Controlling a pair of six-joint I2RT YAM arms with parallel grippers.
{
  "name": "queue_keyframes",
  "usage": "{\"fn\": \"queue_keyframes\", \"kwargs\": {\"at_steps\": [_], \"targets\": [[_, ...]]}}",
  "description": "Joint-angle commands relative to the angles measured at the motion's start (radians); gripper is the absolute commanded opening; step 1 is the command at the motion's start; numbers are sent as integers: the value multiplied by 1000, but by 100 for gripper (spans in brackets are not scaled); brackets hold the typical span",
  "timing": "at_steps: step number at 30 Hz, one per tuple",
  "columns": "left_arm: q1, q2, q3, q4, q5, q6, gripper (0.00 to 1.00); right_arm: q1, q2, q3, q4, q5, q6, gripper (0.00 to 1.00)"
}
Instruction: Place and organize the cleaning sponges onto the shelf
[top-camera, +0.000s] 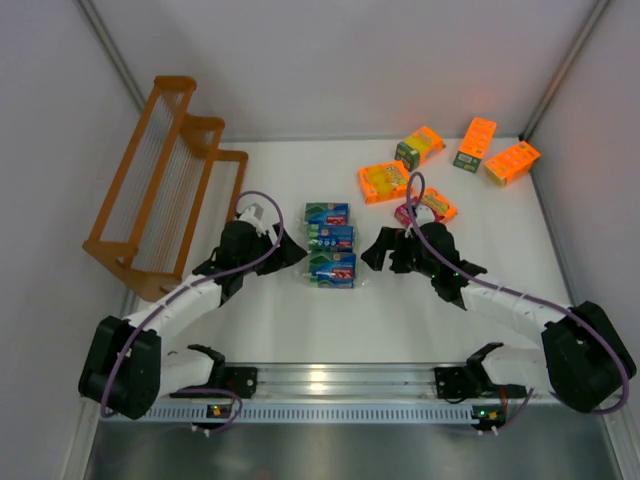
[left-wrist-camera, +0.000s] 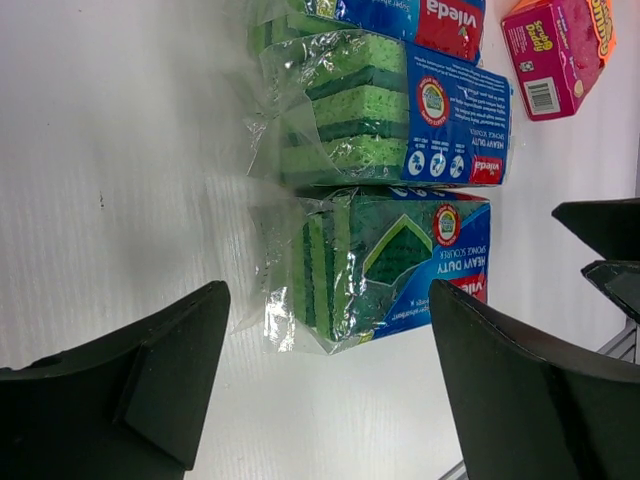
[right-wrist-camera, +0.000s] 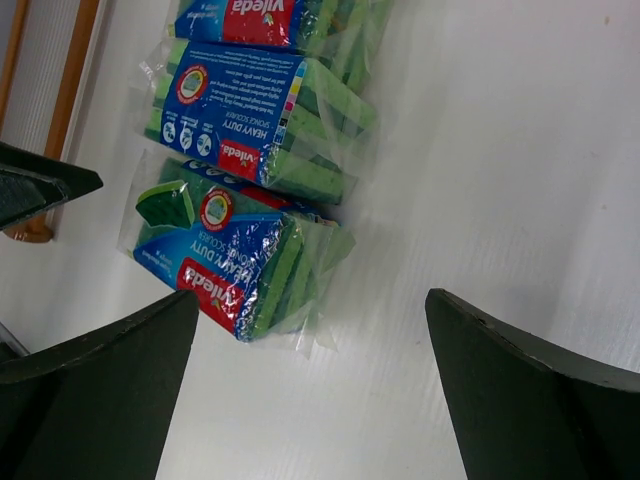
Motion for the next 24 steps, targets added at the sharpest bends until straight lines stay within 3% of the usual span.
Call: {"fn": "queue_keyframes", "kwargs": {"at_steps": [1,7,18,20,24], "targets": [[-4,-31,-18,56,30,31,87,23,10,2,61,24,10,99],[-3,43,-10,58,4,30,79,46,99,11,107,40,33,99],[-4,162,-11,188,89,-1,66,100,300,61,219,52,110,98],[-3,171,-16,207,92,-8,65,104,318,58,240,40,119,93],[-4,163,-36,225,80,-15,61,106,346,26,344,0,159,64]]}}
